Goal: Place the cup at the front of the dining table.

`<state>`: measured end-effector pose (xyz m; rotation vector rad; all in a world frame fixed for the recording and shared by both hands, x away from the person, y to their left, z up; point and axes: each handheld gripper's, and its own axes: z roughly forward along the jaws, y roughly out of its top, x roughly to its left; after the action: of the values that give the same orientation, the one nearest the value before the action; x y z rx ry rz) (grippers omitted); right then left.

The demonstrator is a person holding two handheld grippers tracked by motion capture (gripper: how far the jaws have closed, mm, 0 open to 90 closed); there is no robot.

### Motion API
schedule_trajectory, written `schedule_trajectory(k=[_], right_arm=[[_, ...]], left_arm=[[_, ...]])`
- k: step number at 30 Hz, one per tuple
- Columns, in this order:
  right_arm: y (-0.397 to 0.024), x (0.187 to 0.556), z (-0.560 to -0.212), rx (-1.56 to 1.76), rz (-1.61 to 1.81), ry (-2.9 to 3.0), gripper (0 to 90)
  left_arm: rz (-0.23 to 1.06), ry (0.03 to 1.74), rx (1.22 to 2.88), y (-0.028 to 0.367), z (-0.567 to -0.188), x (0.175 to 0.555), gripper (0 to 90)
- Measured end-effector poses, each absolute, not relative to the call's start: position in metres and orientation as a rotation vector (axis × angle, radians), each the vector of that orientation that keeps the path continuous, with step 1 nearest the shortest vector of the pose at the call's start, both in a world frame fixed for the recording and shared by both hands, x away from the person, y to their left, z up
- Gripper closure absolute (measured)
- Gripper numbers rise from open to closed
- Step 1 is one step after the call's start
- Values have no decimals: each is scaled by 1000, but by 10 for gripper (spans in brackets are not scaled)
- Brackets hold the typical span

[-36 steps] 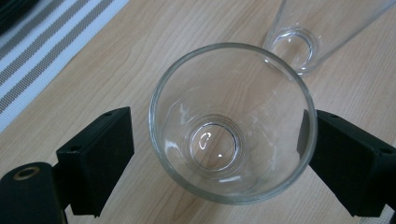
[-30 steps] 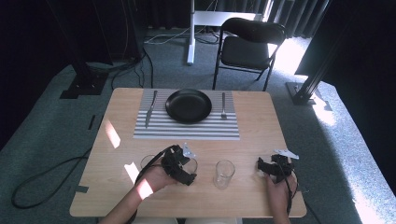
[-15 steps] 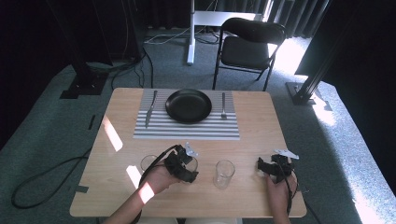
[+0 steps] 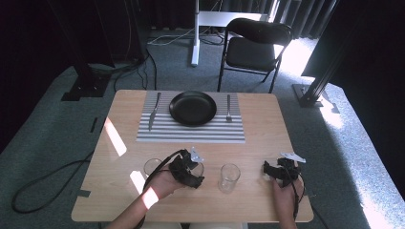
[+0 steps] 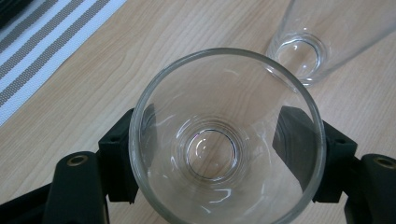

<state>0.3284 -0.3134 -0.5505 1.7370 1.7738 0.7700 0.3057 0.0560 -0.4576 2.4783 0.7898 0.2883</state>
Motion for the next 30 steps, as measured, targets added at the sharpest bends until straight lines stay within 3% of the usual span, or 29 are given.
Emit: schedule_trajectory(k=[8, 14, 30], right_arm=[[-313, 328, -551, 1736, 770, 1775, 118], [-313, 328, -551, 1735, 770, 1775, 117], [-313, 328, -551, 1736, 770, 1774, 118]], left_arm=[[315, 778, 2404, 59, -447, 306, 287], [237, 776, 2412, 60, -444, 312, 287], [289, 827, 2397, 64, -435, 323, 287]])
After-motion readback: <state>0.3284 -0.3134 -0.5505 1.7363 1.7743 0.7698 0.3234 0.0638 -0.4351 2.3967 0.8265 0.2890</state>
